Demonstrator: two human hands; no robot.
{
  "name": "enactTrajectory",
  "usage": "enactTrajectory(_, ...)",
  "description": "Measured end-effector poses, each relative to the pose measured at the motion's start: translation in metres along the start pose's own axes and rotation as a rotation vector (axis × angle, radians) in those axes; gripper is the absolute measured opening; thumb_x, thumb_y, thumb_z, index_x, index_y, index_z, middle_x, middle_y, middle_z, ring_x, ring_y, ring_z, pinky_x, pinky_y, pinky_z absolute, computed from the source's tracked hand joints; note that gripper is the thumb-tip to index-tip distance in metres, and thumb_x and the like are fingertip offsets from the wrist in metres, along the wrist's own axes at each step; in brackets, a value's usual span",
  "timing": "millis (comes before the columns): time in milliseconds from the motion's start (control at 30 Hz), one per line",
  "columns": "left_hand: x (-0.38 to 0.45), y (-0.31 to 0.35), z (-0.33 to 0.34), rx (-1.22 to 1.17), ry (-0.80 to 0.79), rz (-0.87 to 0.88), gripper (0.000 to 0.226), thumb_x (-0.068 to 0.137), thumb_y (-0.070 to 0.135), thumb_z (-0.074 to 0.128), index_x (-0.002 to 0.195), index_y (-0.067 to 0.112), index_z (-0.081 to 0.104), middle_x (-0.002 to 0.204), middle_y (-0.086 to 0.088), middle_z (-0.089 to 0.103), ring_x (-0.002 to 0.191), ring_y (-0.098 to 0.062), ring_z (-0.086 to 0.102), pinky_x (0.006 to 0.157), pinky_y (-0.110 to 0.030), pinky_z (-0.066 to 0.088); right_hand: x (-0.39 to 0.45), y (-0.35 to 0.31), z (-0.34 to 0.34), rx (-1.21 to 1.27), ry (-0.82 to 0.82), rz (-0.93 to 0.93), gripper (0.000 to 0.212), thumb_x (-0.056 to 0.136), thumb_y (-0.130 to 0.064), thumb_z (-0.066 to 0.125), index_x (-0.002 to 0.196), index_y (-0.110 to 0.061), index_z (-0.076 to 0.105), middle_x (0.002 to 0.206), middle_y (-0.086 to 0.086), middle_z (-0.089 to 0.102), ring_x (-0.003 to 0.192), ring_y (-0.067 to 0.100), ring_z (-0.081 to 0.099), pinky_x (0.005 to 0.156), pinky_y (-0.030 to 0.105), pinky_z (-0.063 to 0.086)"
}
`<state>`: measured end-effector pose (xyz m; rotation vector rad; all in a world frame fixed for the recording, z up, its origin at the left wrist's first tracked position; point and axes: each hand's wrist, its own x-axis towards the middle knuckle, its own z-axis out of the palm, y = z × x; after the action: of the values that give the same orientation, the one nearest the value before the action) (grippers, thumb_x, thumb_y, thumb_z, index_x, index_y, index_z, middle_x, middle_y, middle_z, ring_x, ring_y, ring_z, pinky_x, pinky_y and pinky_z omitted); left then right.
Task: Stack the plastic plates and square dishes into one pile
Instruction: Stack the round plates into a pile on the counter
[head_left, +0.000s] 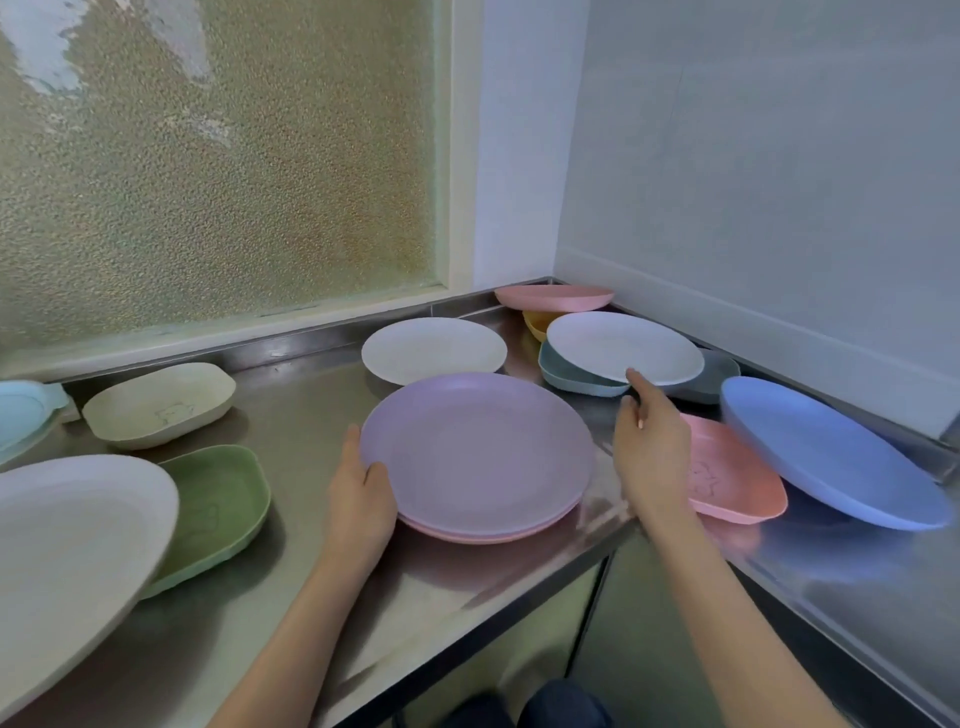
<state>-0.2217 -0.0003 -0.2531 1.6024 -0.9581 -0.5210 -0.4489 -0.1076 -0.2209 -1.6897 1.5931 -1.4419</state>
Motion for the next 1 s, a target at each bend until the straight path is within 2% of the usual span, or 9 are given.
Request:
enactTrajectory(100,0.0,-0.002,0.002,0.02,-0.009,0.034,0.058,0.073,0.017,0.031,0.13,0.014,0.045,0.133,-0.007,0.054,0.112,-0.025,0.052,0.086,-0.034,0.04,0.016,0.017,-0.033,-0.25,0.078,0.006,0.043,0.092,-0.005,0.043,0.135,-0.004,0.043,0.133,0.018,0.053,0.122,0.032,0.047,0.095,0.025,0.035)
enactTrajectory(167,0.001,-0.005,0.001,0.034,-0.021,0.022,0.066,0.072,0.019,0.031,0.137,0.011,0.039,0.136,-0.009,0.052,0.118,-0.029,0.05,0.095,-0.041,0.042,0.024,0.03,-0.049,-0.555,0.013,0.042,0.048,0.09,-0.005,0.042,0.137,0.001,0.037,0.135,0.023,0.048,0.126,0.036,0.042,0.103,0.041,0.034)
enactTrajectory(233,0.002,-0.007,0.001,0.058,-0.027,0.024,0.066,0.076,0.018,0.032,0.141,0.011,0.035,0.141,-0.01,0.048,0.125,-0.03,0.045,0.104,-0.047,0.037,0.027,0.038,-0.055,-0.727,0.003,0.07,0.051,0.089,-0.004,0.041,0.139,-0.003,0.036,0.133,0.02,0.052,0.123,0.033,0.046,0.1,0.042,0.034)
enactTrajectory(367,-0.001,-0.006,0.001,0.084,-0.046,0.062,0.072,0.071,0.024,0.029,0.142,0.014,0.035,0.146,-0.009,0.042,0.131,-0.029,0.04,0.108,-0.047,0.033,0.033,0.04,-0.059,-0.817,0.053,0.135,0.051,0.082,0.002,0.045,0.131,-0.014,0.045,0.103,0.013,0.065,0.097,0.031,0.056,0.075,0.034,0.028)
enactTrajectory(500,-0.002,-0.009,0.003,0.082,-0.031,0.058,0.062,0.085,0.018,0.034,0.147,0.015,0.027,0.15,-0.005,0.037,0.133,-0.027,0.038,0.102,-0.03,0.029,0.04,0.045,-0.068,-0.764,0.092,0.18,0.04,0.079,0.006,0.044,0.109,-0.015,0.062,0.091,0.013,0.066,0.079,0.029,0.052,0.077,0.035,0.036)
enactTrajectory(600,0.0,-0.012,0.005,0.102,-0.005,0.06,0.062,0.091,0.013,0.035,0.15,0.014,0.016,0.154,-0.002,0.028,0.138,-0.024,0.032,0.097,-0.025,0.025,0.038,0.04,-0.072,-0.634,0.156,0.162,0.042,0.078,0.007,0.043,0.107,-0.013,0.065,0.092,0.017,0.066,0.08,0.035,0.056,0.069,0.035,0.042)
enactTrajectory(700,0.001,-0.014,0.006,0.1,-0.005,0.08,0.061,0.093,0.006,0.035,0.15,0.015,0.015,0.155,-0.001,0.026,0.139,-0.022,0.031,0.097,-0.022,0.023,0.018,0.019,-0.062,-0.558,0.2,0.057,0.036,0.079,0.004,0.045,0.105,-0.011,0.065,0.084,0.019,0.066,0.071,0.036,0.052,0.061,0.033,0.036)
enactTrajectory(800,0.002,-0.015,0.006,0.092,-0.005,0.1,0.06,0.093,0.005,0.035,0.15,0.015,0.017,0.154,-0.001,0.028,0.139,-0.02,0.03,0.098,-0.021,0.022,-0.016,-0.011,-0.036,-0.53,0.122,-0.174,0.028,0.081,-0.004,0.051,0.101,-0.015,0.068,0.072,0.017,0.066,0.059,0.032,0.046,0.054,0.032,0.035)
enactTrajectory(1000,0.0,-0.014,0.004,0.067,-0.005,0.13,0.058,0.094,0.01,0.035,0.149,0.013,0.018,0.144,0.01,0.035,0.129,-0.008,0.036,0.096,-0.01,0.023,-0.086,-0.058,0.017,-0.331,-0.238,-0.606,0.06,0.071,0.003,0.055,0.121,-0.029,0.063,0.082,0.008,0.073,0.071,0.035,0.063,0.054,0.036,0.051)
